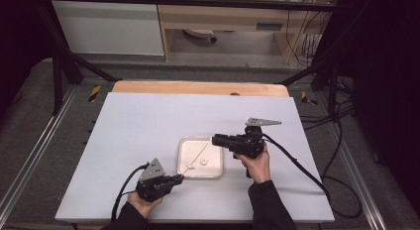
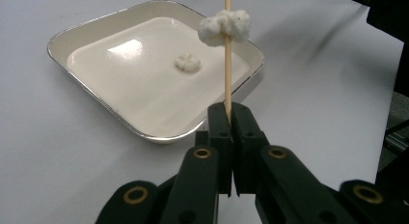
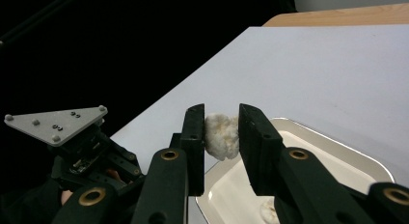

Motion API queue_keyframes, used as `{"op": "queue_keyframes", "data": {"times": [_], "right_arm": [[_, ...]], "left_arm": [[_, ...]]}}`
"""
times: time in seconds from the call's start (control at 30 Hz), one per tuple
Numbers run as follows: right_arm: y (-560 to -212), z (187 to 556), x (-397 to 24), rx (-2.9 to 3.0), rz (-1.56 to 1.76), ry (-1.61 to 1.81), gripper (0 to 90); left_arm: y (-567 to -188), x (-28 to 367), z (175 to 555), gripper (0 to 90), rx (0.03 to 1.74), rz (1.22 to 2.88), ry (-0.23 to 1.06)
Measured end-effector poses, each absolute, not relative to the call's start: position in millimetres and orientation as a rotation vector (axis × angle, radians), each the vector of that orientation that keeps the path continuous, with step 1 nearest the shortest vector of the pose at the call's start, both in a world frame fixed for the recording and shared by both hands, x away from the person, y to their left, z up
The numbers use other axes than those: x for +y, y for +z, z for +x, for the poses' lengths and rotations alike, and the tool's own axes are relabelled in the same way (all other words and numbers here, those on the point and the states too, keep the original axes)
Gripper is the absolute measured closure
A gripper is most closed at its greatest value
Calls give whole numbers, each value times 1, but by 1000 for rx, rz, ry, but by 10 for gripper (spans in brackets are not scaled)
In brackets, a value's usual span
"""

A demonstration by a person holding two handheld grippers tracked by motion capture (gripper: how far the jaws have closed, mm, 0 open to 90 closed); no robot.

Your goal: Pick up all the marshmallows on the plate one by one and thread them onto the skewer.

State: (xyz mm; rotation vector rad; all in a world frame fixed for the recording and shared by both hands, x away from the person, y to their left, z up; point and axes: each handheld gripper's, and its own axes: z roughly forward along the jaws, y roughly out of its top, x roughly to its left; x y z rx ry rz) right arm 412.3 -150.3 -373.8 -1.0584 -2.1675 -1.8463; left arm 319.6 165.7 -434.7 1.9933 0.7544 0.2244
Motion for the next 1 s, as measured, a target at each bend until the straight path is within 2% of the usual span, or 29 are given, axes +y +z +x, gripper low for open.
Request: {"op": "queue_keyframes", "data": {"times": [1.0], "right_arm": [[-390,415,-137,-2094,-1028,-1779,750]], "left_arm": [[-436,163,320,884,743,2021,218]]}}
